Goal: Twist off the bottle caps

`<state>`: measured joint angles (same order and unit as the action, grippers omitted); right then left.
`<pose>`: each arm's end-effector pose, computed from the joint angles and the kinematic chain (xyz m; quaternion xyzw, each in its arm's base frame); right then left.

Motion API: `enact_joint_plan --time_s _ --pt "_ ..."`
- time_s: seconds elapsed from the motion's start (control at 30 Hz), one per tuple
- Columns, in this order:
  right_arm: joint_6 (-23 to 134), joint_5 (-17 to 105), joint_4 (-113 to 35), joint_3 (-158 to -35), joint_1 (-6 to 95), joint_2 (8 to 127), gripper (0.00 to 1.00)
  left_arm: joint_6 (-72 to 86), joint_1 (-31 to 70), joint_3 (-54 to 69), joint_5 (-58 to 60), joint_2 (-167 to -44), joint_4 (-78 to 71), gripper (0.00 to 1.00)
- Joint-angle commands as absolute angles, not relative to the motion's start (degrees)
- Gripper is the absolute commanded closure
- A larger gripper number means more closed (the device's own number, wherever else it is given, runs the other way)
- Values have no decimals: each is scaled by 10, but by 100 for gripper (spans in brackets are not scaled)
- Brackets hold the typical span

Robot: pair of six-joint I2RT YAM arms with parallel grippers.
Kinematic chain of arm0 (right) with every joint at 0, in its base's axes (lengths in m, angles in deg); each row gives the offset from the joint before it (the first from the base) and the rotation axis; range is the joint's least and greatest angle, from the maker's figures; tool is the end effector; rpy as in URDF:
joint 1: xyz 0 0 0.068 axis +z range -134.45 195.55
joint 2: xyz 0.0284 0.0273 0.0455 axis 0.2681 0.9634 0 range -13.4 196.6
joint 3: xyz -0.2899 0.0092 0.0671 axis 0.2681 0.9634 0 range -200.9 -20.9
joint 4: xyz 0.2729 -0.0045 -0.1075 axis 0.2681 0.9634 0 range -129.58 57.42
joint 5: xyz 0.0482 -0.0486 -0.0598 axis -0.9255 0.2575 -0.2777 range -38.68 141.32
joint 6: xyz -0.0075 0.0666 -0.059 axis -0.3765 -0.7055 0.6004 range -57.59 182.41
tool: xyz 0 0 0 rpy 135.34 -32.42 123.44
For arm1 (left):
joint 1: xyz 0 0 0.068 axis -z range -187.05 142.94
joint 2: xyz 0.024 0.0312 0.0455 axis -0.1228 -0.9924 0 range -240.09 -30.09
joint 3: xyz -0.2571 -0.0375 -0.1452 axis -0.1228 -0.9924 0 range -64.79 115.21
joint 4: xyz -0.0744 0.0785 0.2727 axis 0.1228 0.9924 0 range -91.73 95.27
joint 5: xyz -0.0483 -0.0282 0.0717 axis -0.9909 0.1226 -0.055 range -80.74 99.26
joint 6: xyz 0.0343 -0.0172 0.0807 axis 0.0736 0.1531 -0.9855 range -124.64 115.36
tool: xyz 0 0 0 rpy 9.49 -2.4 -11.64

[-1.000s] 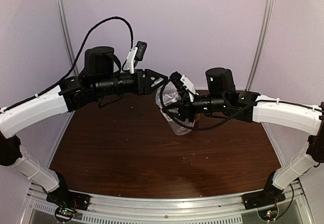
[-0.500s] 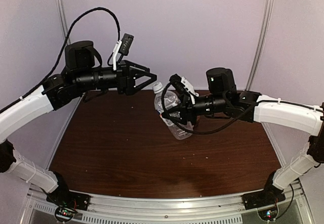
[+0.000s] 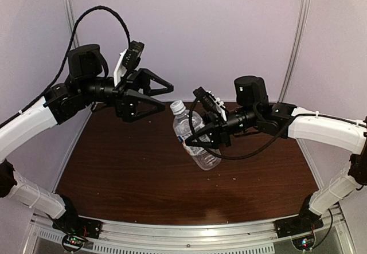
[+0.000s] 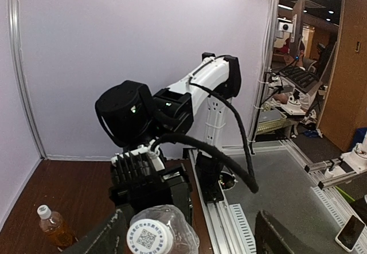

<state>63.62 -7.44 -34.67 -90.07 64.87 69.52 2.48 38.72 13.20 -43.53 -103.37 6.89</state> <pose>0.1951 0.3314 0.3562 -0.5608 0.5182 0.5710 0.3016 0.1857 -0.2818 0.4651 0.5030 0.5173 -0.5633 0.4027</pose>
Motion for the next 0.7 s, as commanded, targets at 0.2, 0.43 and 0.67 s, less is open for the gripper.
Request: enact_joint_plan --time_s 0.2,0.43,0.67 --pt "591 -145 -393 -922 659 699 58 52 383 138 -546 -1090 -55 27" --pt "587 -152 -395 -926 662 704 58 79 383 127 -560 -1107 -89 38" --pt "585 -148 -394 -927 662 704 59 106 383 100 -567 -1109 -126 50"
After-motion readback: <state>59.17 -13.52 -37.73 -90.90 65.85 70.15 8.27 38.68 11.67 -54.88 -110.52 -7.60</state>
